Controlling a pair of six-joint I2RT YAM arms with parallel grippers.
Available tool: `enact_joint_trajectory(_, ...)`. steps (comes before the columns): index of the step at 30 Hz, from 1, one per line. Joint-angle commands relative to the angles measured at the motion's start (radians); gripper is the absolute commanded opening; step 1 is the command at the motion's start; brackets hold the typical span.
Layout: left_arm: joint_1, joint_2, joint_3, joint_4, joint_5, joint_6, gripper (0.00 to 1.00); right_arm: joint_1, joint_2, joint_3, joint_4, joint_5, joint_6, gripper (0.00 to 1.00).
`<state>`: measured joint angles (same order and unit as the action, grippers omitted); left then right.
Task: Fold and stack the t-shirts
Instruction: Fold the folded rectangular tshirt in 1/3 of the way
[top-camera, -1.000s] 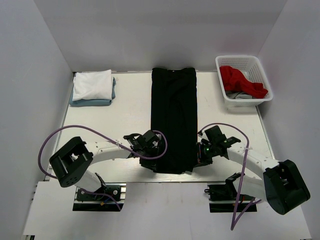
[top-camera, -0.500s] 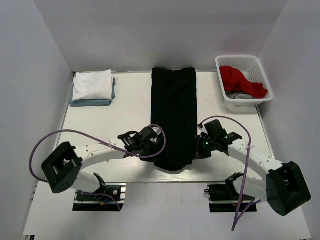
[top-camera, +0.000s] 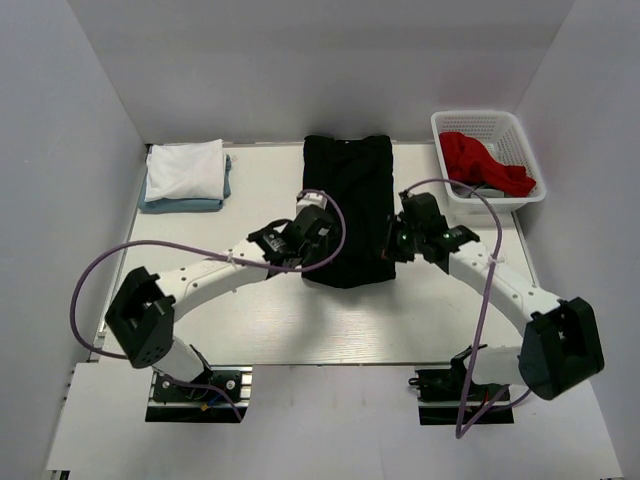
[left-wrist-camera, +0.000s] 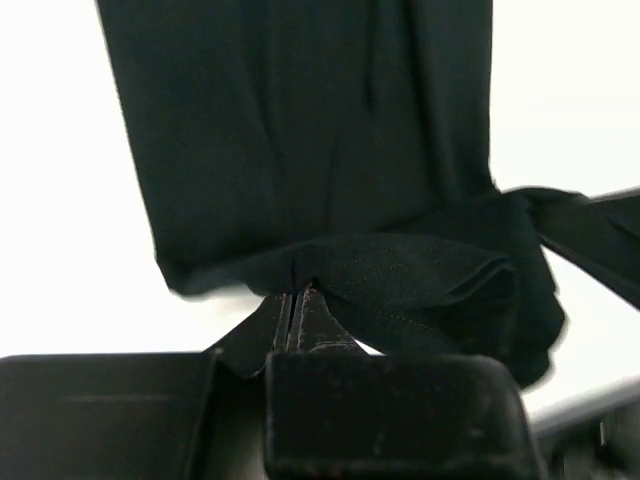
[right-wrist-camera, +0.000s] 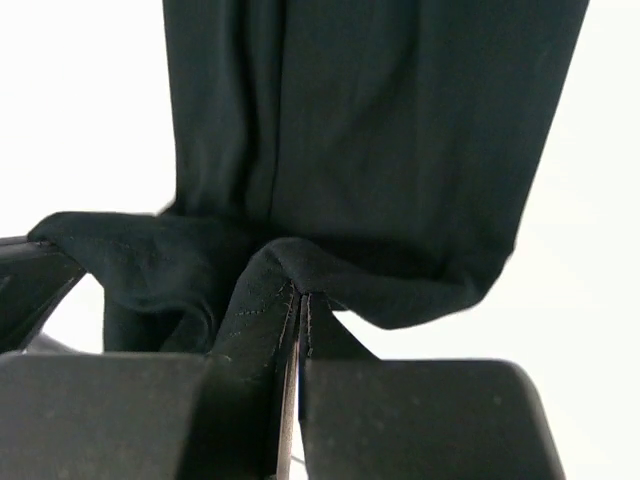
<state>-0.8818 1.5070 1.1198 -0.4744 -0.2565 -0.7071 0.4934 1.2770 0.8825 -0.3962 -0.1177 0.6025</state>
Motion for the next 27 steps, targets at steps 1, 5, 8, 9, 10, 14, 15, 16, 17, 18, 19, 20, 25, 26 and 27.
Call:
enact_joint_trajectory(1, 0.046, 0.054, 0.115, -0.042, -0.163, -0.005, 0.0, -0.013, 0.056, 0.139, 0.049, 0.146, -0.004, 0.0)
enact_joint_trajectory(5, 0.089, 0.139, 0.219, -0.03, -0.175, 0.064, 0.0, -0.027, 0.151, 0.235, 0.06, 0.191, -0.024, 0.0)
enact_joint_trajectory(8, 0.125, 0.208, 0.319, -0.03, -0.164, 0.099, 0.0, -0.044, 0.231, 0.323, 0.059, 0.193, -0.043, 0.0)
enact_joint_trajectory(9, 0.141, 0.225, 0.336, -0.02, -0.15, 0.109, 0.0, -0.058, 0.276, 0.338, 0.057, 0.187, -0.043, 0.0)
enact_joint_trajectory(10, 0.15, 0.24, 0.351, -0.02, -0.15, 0.122, 0.0, -0.061, 0.292, 0.351, 0.059, 0.185, -0.047, 0.0)
enact_joint_trajectory(14, 0.196, 0.327, 0.431, -0.01, -0.141, 0.143, 0.0, -0.082, 0.373, 0.433, 0.072, 0.168, -0.052, 0.0)
enact_joint_trajectory(15, 0.205, 0.346, 0.46, -0.01, -0.129, 0.161, 0.0, -0.099, 0.398, 0.456, 0.076, 0.165, -0.05, 0.0)
enact_joint_trajectory(16, 0.214, 0.379, 0.472, 0.0, -0.119, 0.161, 0.0, -0.093, 0.424, 0.469, 0.082, 0.153, -0.064, 0.0)
enact_joint_trajectory(17, 0.23, 0.396, 0.495, 0.011, -0.101, 0.182, 0.0, -0.101, 0.435, 0.49, 0.088, 0.156, -0.067, 0.0)
enact_joint_trajectory(18, 0.23, 0.412, 0.506, 0.02, -0.09, 0.182, 0.0, -0.101, 0.456, 0.504, 0.101, 0.153, -0.07, 0.0)
enact_joint_trajectory(19, 0.245, 0.441, 0.515, 0.029, -0.078, 0.195, 0.0, -0.105, 0.464, 0.515, 0.126, 0.145, -0.073, 0.0)
enact_joint_trajectory(20, 0.257, 0.455, 0.535, 0.04, -0.078, 0.207, 0.0, -0.107, 0.485, 0.519, 0.144, 0.147, -0.075, 0.0)
enact_joint_trajectory(25, 0.29, 0.516, 0.568, 0.091, -0.029, 0.225, 0.0, -0.127, 0.571, 0.61, 0.14, 0.147, -0.073, 0.0)
enact_joint_trajectory(26, 0.299, 0.53, 0.595, 0.091, -0.017, 0.225, 0.0, -0.13, 0.608, 0.619, 0.14, 0.144, -0.075, 0.0)
enact_joint_trajectory(27, 0.299, 0.557, 0.607, 0.091, -0.017, 0.225, 0.0, -0.133, 0.62, 0.637, 0.137, 0.139, -0.073, 0.0)
